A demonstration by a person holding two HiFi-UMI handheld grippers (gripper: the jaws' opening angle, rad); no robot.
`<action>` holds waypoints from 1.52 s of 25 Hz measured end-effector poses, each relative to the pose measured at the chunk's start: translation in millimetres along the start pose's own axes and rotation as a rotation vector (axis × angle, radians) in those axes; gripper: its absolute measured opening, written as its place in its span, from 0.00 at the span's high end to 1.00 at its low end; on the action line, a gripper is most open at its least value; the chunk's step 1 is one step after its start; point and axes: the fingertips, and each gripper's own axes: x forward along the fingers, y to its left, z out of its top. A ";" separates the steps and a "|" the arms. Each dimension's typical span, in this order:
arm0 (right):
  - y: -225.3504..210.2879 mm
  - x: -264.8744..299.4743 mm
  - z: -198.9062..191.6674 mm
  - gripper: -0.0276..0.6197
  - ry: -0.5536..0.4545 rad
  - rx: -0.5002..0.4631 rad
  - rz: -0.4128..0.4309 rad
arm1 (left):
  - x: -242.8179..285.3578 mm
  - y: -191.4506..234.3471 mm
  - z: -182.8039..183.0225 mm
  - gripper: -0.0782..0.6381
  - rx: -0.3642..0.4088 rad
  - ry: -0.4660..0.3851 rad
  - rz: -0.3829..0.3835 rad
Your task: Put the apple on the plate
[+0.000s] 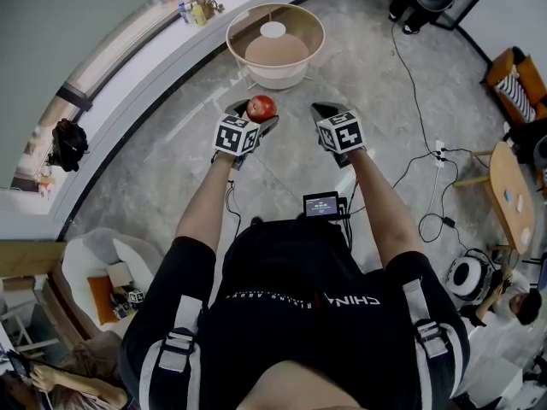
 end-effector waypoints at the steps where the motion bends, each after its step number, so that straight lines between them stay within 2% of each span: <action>1: -5.5 -1.1 -2.1 0.91 0.001 0.001 0.002 | 4.2 -2.1 1.7 0.31 0.000 0.001 0.003; 9: -49.5 2.9 -18.9 0.91 0.008 0.018 0.026 | 32.5 -8.7 7.8 0.31 -0.036 -0.007 0.039; 15: -65.4 28.1 -20.9 0.91 0.029 0.027 0.044 | 54.0 13.8 9.4 0.31 -0.053 0.004 0.051; 21: -105.3 88.4 2.7 0.91 0.050 0.056 0.017 | 100.3 72.8 25.8 0.31 -0.069 -0.004 0.009; 25: -121.2 139.7 30.8 0.91 0.074 0.066 0.011 | 133.7 127.1 38.8 0.31 -0.067 0.013 -0.019; 32: -160.0 218.6 98.5 0.91 0.081 0.127 -0.055 | 175.5 222.6 86.9 0.31 -0.014 0.031 -0.084; 35: -164.2 248.0 114.4 0.91 0.089 0.128 -0.070 | 190.5 254.6 92.7 0.31 0.029 0.049 -0.100; 38: -170.3 268.6 130.5 0.91 0.093 0.125 -0.077 | 204.6 277.2 101.2 0.31 0.025 0.051 -0.116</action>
